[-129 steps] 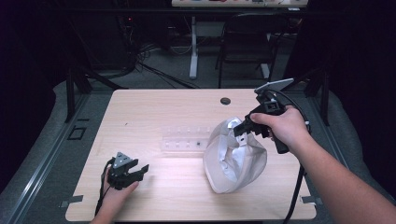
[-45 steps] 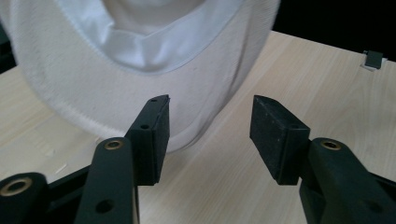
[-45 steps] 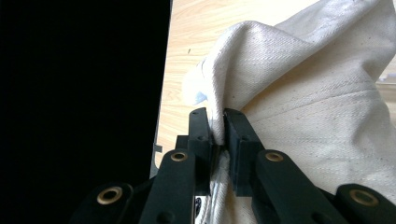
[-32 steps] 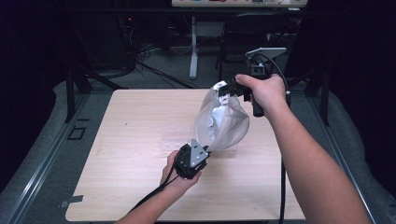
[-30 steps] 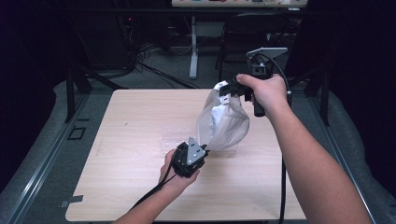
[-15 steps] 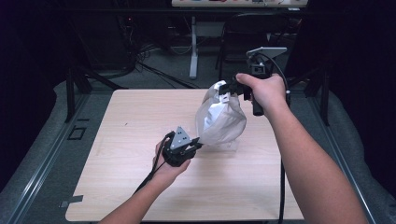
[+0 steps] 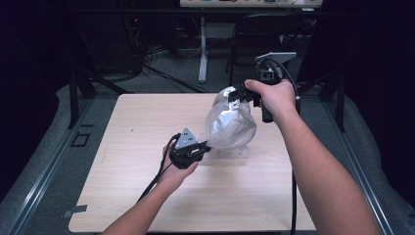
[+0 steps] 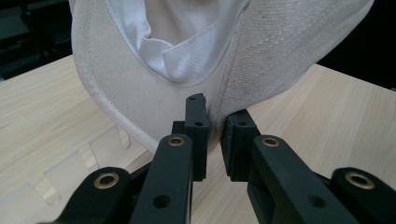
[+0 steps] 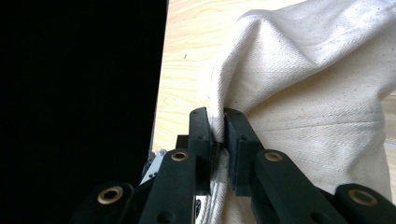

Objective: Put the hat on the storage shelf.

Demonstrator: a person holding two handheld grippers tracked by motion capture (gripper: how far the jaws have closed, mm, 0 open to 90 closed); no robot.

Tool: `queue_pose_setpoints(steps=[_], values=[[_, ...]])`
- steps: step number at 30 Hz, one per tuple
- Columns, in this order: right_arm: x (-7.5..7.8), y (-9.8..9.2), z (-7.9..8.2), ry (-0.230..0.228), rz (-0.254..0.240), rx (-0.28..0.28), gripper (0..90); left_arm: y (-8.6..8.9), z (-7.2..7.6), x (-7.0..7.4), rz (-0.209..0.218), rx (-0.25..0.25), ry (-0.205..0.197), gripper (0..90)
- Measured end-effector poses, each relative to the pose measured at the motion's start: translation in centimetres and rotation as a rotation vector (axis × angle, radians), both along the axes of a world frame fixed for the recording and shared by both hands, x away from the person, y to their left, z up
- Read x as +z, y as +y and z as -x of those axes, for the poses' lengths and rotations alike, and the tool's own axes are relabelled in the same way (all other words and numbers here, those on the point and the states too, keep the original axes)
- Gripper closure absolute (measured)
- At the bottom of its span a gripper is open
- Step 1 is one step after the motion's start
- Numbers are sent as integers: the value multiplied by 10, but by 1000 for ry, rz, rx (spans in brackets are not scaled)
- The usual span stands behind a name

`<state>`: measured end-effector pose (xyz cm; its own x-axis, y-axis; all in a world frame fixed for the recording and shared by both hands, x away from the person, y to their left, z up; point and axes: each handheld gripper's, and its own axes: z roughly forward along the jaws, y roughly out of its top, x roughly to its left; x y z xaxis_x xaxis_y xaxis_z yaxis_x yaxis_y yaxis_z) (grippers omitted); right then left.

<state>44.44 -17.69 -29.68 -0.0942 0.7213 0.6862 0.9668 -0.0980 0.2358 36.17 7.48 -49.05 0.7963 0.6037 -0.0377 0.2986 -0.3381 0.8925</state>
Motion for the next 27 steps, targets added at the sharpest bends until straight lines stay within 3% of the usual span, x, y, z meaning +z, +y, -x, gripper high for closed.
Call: queue_pose_setpoints(steps=[11,20,27], values=[[-13,10,-5,19,-15,19,826,8,-5,-14,35,6,26,824],[-19,20,-7,33,0,36,824,9,3,-20,-5,63,30,840],[-32,19,-9,44,18,16,823,14,5,-28,-8,108,69,848]])
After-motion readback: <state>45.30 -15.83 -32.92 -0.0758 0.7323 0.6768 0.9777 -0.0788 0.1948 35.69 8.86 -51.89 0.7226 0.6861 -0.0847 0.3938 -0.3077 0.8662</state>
